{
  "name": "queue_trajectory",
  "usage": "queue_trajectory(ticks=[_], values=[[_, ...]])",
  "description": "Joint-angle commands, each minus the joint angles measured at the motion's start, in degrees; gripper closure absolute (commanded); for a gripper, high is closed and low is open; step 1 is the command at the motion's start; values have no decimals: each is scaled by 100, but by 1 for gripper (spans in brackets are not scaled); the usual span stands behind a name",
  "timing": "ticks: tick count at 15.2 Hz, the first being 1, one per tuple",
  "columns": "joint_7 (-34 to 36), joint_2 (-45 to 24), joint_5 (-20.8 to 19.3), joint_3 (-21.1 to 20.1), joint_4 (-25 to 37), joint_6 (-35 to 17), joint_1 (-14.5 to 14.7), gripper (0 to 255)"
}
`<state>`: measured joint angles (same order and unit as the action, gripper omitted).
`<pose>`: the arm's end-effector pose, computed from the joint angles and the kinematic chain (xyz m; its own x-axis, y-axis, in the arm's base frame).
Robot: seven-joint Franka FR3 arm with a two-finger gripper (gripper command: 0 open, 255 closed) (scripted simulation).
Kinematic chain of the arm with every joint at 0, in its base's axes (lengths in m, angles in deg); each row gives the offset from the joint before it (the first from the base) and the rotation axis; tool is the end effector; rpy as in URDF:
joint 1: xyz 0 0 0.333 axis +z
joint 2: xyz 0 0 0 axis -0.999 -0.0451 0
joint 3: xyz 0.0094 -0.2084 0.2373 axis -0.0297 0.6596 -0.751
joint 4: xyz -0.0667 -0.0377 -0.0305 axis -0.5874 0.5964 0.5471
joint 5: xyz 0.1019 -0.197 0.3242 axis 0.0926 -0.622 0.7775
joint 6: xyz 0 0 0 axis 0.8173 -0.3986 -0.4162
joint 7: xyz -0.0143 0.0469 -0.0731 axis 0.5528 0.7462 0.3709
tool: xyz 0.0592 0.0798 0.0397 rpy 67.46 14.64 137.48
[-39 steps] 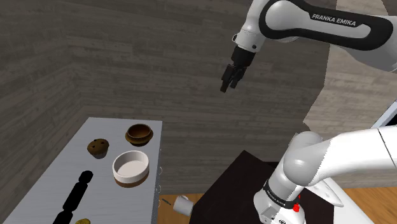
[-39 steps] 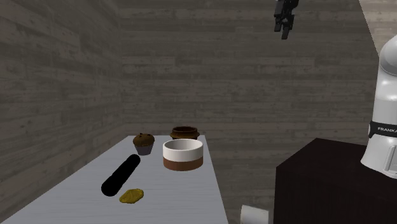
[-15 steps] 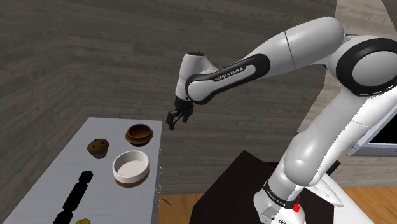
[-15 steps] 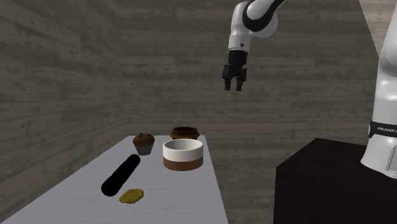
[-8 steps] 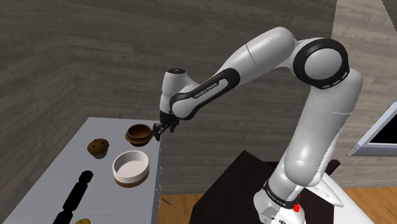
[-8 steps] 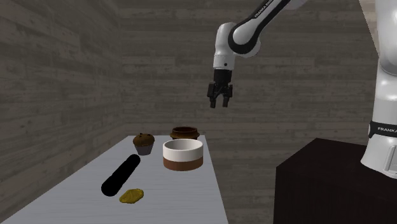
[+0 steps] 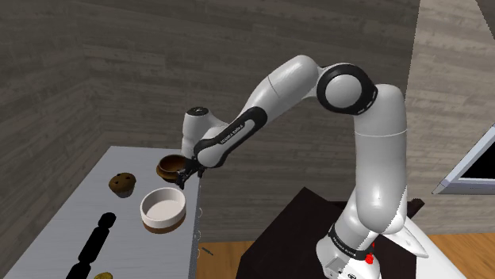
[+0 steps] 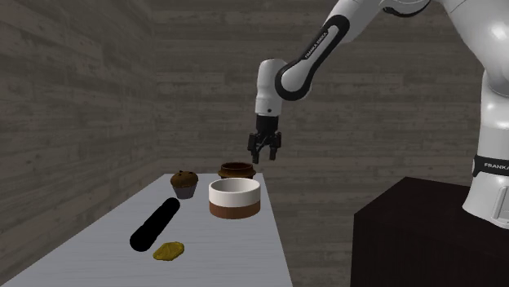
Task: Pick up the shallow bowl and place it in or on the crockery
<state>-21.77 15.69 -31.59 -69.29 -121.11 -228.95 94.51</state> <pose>0.5692 0.2113 0.2351 0.9943 0.0568 0.0906 0.0573 -0.9984 -0.0028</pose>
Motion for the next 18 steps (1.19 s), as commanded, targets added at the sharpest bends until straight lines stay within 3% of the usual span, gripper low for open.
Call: queue_trajectory(ticks=[1, 5, 18], values=[[172, -502, -153, 96, 494, 26, 181, 0], [333, -1305, -310, 253, 1263, 39, 425, 0], [396, -1819, -413, 375, 1486, -256, 507, 0]])
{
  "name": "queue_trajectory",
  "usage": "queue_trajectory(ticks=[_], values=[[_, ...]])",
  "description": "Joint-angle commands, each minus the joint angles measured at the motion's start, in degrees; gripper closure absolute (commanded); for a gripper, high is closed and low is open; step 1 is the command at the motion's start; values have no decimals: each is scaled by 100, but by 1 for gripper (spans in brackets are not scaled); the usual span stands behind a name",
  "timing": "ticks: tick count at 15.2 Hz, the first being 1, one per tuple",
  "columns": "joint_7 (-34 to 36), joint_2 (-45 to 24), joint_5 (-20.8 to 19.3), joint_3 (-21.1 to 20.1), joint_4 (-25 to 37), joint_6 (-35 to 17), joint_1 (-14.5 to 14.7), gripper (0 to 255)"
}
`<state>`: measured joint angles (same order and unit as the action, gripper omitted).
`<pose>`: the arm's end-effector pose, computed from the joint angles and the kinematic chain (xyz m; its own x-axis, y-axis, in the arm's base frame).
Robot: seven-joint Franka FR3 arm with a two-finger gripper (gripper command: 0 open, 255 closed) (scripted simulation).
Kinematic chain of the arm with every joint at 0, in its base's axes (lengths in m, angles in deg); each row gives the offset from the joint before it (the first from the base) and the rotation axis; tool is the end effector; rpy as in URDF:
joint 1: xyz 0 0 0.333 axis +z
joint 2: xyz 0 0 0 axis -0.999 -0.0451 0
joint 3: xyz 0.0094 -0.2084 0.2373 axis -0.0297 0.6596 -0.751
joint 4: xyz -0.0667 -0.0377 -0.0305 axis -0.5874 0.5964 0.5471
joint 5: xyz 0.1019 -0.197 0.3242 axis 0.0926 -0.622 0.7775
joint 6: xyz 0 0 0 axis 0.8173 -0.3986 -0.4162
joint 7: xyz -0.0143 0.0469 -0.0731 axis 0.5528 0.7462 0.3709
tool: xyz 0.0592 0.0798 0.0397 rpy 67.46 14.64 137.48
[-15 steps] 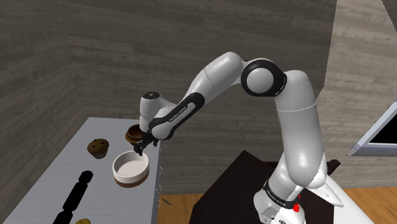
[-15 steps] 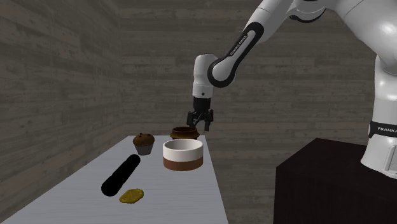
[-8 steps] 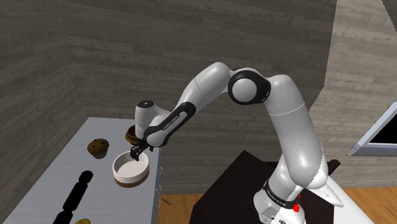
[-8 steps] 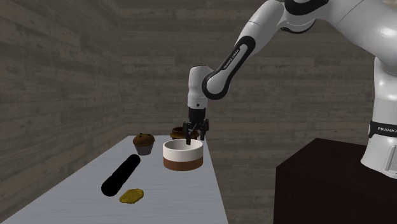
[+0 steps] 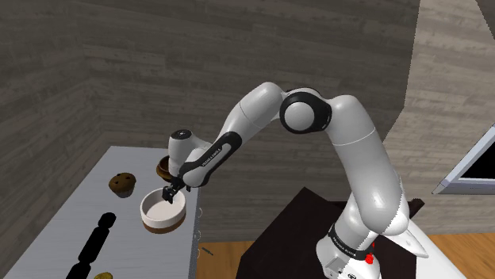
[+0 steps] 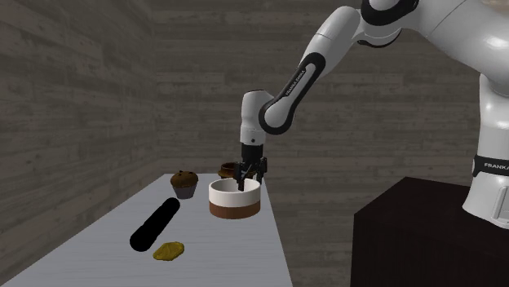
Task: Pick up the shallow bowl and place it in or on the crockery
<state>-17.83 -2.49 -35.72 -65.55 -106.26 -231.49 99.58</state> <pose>0.6119 0.2422 0.1376 0.9949 0.0551 0.0847 0.0543 -0.9985 0.0119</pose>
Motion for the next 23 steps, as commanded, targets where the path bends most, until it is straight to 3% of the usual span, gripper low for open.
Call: queue_trajectory(ticks=[1, 2, 3, 12, 23], values=[[1, -1, -1, 1, 0, -2, 1, 0], [0, -1, 0, 0, 0, -1, 0, 0], [0, -1, 0, 0, 0, -1, 0, 255], [1, -1, 0, 1, 0, -2, 1, 255], [-128, 676, 165, -173, -186, 492, -126, 255]])
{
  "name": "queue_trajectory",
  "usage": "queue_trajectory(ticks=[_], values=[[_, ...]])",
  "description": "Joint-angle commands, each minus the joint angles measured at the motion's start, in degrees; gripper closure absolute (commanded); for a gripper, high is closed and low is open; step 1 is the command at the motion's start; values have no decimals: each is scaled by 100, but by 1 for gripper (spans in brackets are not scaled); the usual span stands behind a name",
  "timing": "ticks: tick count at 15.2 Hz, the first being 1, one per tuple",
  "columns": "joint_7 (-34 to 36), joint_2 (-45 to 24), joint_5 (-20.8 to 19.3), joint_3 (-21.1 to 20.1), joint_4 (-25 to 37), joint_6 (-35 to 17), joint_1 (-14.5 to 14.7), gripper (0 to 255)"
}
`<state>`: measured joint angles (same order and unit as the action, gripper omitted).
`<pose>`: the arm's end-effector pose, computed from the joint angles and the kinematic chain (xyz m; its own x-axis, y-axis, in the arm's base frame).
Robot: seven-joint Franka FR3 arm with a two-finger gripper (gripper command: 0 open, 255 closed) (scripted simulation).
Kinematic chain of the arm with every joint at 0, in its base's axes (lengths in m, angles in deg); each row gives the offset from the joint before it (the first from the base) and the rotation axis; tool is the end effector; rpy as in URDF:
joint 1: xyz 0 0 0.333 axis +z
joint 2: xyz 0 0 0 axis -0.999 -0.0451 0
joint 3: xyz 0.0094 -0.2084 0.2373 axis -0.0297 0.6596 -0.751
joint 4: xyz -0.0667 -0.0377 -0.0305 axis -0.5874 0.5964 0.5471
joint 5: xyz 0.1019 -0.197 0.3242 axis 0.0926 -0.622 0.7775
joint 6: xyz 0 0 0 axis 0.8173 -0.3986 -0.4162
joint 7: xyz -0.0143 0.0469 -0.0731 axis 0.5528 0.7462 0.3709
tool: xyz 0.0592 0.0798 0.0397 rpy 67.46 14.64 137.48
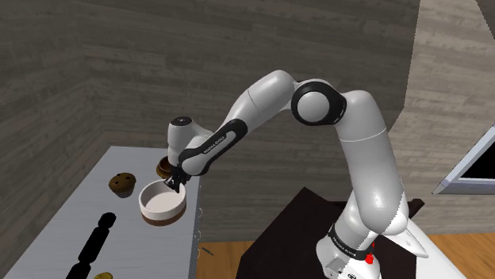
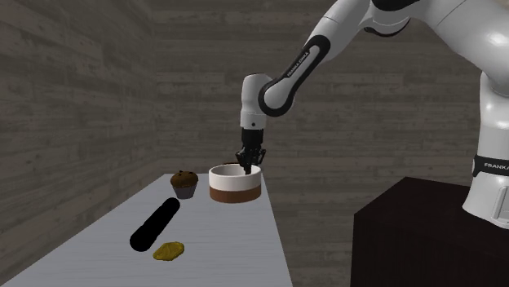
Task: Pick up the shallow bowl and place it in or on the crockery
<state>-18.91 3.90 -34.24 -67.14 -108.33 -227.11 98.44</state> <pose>0.6106 0.2422 0.1906 0.9949 0.0549 0.0843 0.0541 -0.9985 0.0123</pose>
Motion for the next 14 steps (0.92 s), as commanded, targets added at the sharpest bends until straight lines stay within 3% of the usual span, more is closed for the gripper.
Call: queue_trajectory(ticks=[1, 14], values=[[-33, 95, 33, -29, 12, 103, -23, 255], [-206, 786, 264, -207, 9, 782, -147, 255]])
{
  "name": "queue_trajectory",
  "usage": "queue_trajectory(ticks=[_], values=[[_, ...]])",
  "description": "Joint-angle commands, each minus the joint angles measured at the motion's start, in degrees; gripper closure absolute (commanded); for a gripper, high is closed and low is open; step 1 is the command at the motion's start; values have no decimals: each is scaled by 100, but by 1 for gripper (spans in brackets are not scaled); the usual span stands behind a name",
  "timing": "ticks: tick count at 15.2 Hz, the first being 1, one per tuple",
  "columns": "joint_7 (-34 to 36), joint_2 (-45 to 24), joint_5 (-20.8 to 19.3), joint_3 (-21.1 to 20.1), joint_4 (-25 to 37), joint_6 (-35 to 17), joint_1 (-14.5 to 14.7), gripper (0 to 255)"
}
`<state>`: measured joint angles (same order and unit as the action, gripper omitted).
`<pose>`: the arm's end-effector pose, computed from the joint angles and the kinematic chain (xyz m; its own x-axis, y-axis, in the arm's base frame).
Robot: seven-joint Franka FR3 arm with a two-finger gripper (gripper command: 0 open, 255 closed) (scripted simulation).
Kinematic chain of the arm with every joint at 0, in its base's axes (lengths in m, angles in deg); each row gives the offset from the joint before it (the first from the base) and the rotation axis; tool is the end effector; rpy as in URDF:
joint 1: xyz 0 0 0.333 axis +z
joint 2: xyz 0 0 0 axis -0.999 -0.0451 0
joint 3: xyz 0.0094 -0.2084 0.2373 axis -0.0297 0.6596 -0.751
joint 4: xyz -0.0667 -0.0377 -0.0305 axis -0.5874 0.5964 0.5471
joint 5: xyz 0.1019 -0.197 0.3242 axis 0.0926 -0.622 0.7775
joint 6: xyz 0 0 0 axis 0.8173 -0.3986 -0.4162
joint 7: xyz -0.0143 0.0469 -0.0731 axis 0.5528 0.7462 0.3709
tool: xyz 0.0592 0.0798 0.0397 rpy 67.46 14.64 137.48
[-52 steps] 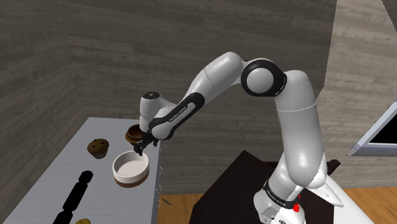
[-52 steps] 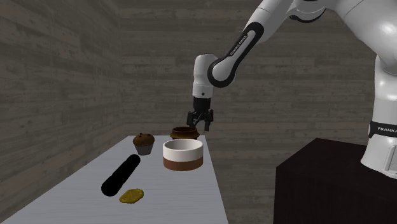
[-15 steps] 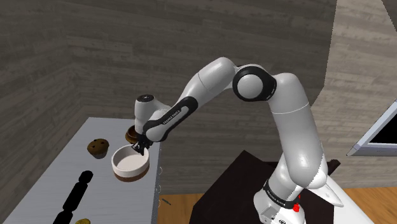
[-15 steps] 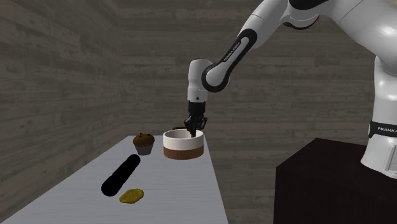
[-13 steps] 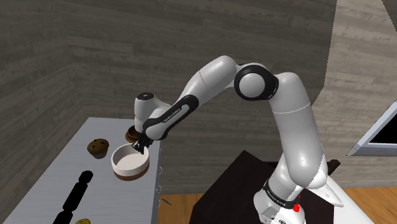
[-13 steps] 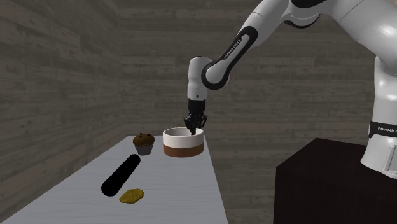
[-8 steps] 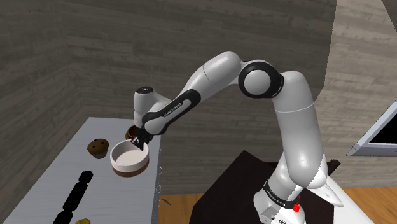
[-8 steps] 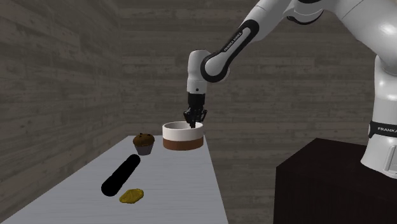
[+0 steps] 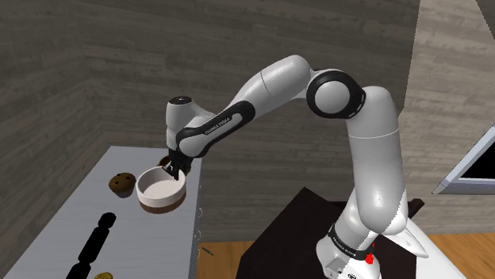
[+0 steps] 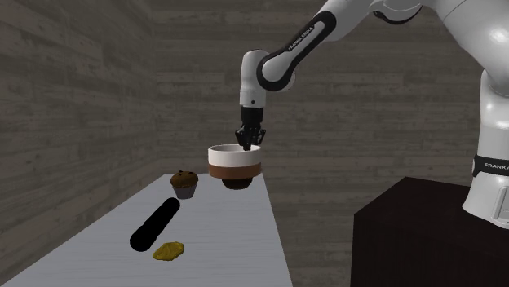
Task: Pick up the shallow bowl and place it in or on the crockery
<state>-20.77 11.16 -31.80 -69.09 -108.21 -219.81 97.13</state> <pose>0.6120 0.2430 0.2637 0.9949 0.0551 0.0843 0.0543 -0.9985 0.0120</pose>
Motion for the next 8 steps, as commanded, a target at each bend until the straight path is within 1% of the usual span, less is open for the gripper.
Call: queue_trajectory(ticks=[1, 8], values=[[-34, 108, 38, -24, 5, 108, -23, 255], [-118, 400, 151, -92, 91, 477, -67, 255]])
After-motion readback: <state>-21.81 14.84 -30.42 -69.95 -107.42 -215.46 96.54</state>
